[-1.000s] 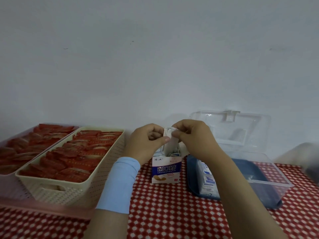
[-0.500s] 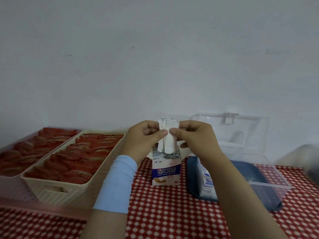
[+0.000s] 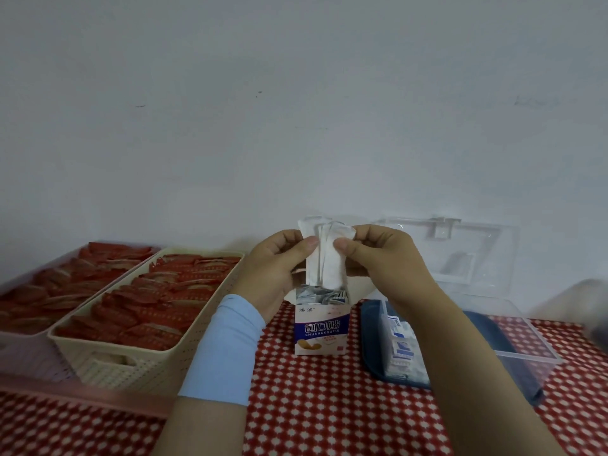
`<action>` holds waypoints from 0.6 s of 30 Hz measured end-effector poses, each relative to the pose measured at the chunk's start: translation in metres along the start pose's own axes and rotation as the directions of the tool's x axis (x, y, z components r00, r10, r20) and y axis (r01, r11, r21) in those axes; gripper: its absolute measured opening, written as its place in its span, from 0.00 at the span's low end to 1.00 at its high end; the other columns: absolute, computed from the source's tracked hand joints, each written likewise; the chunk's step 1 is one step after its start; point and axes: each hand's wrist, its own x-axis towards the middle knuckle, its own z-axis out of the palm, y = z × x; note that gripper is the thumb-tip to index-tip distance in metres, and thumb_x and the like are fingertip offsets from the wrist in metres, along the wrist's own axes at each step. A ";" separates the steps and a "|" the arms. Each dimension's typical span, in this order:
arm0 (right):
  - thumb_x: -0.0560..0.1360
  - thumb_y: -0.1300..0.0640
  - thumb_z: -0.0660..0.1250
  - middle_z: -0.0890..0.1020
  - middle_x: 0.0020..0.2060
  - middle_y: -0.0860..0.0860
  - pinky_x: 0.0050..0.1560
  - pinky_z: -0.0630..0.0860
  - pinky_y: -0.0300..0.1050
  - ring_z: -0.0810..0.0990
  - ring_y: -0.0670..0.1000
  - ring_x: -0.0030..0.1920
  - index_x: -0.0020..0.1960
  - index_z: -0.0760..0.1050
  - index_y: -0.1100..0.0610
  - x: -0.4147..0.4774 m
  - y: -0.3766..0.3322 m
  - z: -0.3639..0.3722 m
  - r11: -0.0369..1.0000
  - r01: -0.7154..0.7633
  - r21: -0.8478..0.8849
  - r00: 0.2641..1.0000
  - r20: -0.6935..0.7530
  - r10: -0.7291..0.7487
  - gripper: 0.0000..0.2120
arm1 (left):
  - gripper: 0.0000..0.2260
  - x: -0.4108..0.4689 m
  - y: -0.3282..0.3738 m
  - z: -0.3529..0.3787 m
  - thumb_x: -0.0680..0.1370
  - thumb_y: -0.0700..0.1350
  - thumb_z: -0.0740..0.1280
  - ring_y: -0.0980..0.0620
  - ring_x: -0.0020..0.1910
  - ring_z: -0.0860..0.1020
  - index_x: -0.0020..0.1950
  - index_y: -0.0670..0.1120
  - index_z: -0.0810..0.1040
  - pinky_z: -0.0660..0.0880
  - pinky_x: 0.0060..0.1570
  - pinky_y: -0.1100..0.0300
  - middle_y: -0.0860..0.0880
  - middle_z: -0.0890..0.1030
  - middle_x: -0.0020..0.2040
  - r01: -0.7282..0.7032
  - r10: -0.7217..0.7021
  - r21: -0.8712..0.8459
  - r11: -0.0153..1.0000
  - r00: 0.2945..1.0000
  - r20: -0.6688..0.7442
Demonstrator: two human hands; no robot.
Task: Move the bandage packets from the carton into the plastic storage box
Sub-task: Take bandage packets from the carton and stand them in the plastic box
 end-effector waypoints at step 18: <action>0.73 0.60 0.75 0.85 0.49 0.52 0.41 0.80 0.40 0.86 0.49 0.45 0.59 0.77 0.55 -0.001 0.003 0.017 0.996 -0.029 0.084 0.999 -0.037 0.032 0.16 | 0.22 -0.011 0.003 0.009 0.76 0.48 0.65 0.39 0.56 0.80 0.66 0.36 0.76 0.79 0.54 0.47 0.34 0.80 0.60 0.166 -0.132 -0.224 0.960 0.979 0.157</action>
